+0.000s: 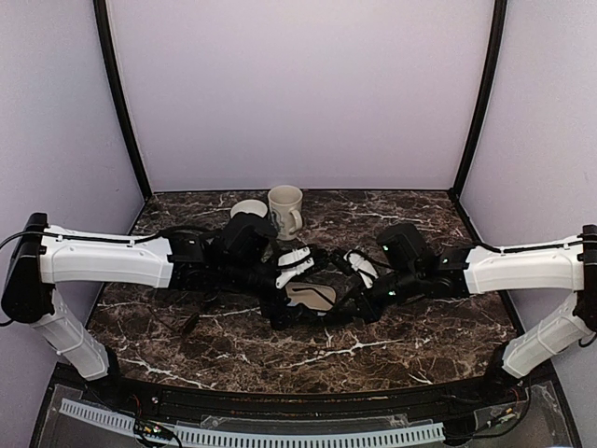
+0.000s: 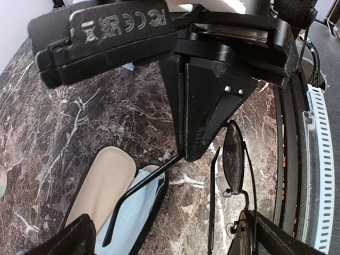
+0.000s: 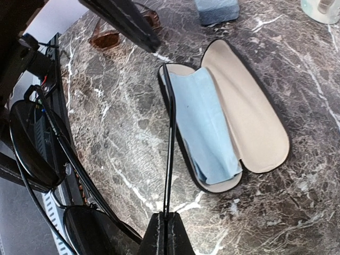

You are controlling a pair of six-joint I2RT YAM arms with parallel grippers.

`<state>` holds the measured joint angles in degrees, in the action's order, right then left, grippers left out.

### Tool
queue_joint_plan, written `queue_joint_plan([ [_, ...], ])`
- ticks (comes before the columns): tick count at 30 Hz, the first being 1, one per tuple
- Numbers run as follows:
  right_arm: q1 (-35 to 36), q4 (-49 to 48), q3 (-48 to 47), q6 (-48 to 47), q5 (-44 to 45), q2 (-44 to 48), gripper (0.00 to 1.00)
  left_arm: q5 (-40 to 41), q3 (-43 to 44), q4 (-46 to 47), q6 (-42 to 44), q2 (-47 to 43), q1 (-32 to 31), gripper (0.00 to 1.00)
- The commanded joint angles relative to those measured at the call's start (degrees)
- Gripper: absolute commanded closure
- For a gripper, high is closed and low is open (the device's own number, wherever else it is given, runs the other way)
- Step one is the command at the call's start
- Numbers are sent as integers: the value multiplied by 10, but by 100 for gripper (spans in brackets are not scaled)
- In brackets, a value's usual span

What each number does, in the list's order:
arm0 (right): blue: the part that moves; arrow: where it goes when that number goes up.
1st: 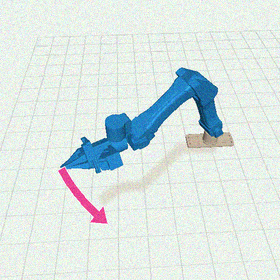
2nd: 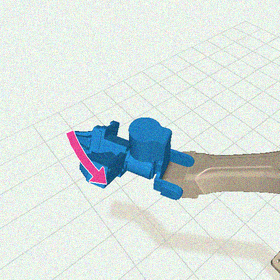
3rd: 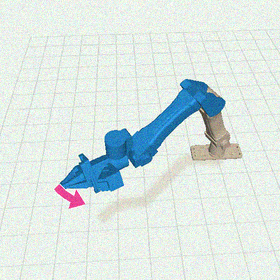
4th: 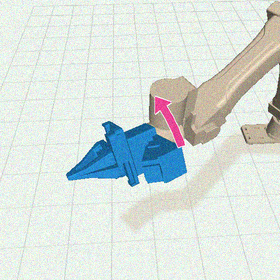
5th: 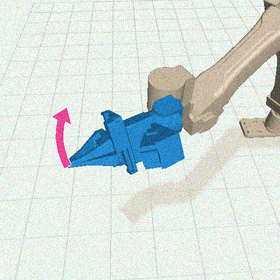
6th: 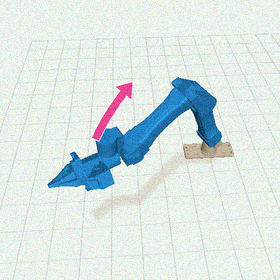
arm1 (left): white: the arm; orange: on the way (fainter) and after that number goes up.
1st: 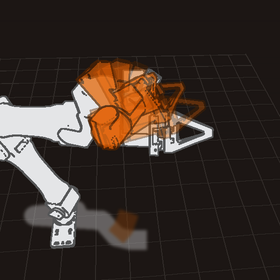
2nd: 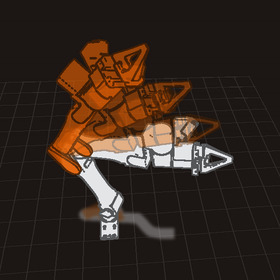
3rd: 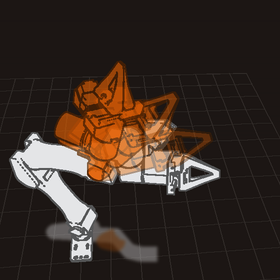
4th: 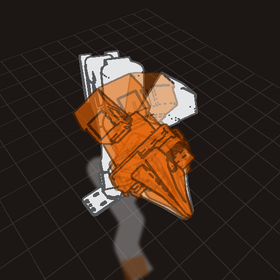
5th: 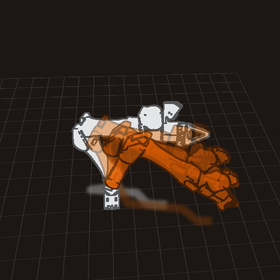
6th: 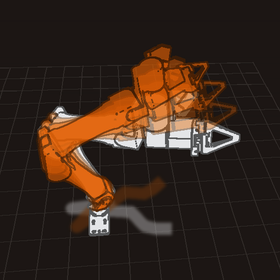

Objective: Organize the sunglasses
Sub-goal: Fold the right temple of the sunglasses on the sunglasses.

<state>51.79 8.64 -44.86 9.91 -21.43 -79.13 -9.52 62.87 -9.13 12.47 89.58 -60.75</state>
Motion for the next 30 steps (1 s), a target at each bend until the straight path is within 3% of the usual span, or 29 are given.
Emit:
queue_joint_plan([
  [1, 10, -14, 4, -29, -43, 8, 100, -62, 15, -7, 25, 2, -1, 1],
  [8, 13, -1, 1, -34, -43, 1, 100, -88, 7, 3, 39, -1, -1, 1],
  [13, 13, 6, 2, -16, 4, -2, 100, -77, 7, -19, 26, -7, -1, 1],
  [21, 13, -7, 15, -13, 75, 13, 100, -112, -38, -10, -65, -68, -1, 1],
  [30, 13, -38, 36, -36, 90, 43, 100, -99, -121, 42, -143, -154, 3, 2],
])
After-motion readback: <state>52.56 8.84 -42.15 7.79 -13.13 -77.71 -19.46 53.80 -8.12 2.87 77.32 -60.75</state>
